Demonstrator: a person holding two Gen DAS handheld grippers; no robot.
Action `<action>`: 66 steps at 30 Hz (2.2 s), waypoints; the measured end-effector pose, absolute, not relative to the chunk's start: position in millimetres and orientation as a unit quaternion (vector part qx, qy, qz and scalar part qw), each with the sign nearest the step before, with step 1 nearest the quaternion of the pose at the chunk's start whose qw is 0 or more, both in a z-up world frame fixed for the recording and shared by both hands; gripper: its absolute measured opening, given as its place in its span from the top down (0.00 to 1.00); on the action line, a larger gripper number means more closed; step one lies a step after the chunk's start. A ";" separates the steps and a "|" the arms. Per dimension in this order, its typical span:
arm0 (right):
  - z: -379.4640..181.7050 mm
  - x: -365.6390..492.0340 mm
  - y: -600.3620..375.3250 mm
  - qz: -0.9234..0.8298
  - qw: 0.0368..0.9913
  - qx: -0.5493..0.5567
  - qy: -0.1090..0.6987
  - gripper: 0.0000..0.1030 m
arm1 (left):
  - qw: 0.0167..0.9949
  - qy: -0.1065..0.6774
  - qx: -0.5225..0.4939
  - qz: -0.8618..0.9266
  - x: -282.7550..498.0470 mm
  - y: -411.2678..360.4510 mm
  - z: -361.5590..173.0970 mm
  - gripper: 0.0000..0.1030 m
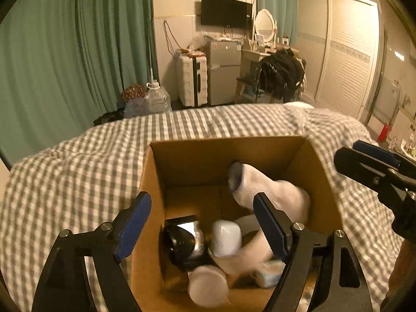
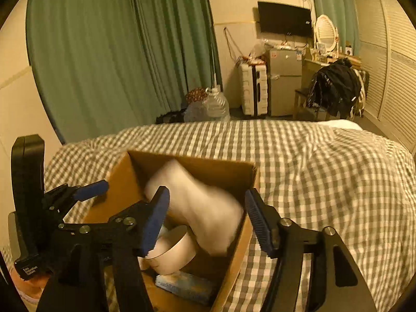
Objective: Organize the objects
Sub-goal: 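Open the left tool to drop the earbud case while the right tool releases the sock into the box, then withdraw both open tools from the box, then grasp the white lotion tube on the bed with the right tool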
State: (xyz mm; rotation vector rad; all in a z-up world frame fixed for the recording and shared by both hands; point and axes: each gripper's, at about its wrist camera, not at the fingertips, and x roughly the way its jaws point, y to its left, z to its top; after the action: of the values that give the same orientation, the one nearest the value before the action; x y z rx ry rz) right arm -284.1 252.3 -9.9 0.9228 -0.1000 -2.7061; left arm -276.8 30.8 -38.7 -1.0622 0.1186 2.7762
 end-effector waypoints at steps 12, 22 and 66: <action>90.8 -172.8 262.2 -0.958 0.115 0.264 0.015 0.35 | 0.080 0.061 -0.290 0.952 -165.4 25.3 58.6 0.12; 122.9 -75.0 244.7 -0.959 0.106 0.255 0.058 0.26 | 0.078 0.067 -0.268 0.958 -70.8 15.7 66.8 0.01; -90.5 -61.5 229.3 -0.901 0.103 0.416 0.060 0.78 | 0.010 0.026 -0.405 0.914 -50.5 4.0 -115.5 0.00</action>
State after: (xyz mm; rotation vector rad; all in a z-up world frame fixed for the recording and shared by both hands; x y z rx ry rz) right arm -61.5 229.3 -90.5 1.2278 0.1785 -2.6592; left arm -50.5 4.0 -115.5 -1.2630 0.0813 2.8529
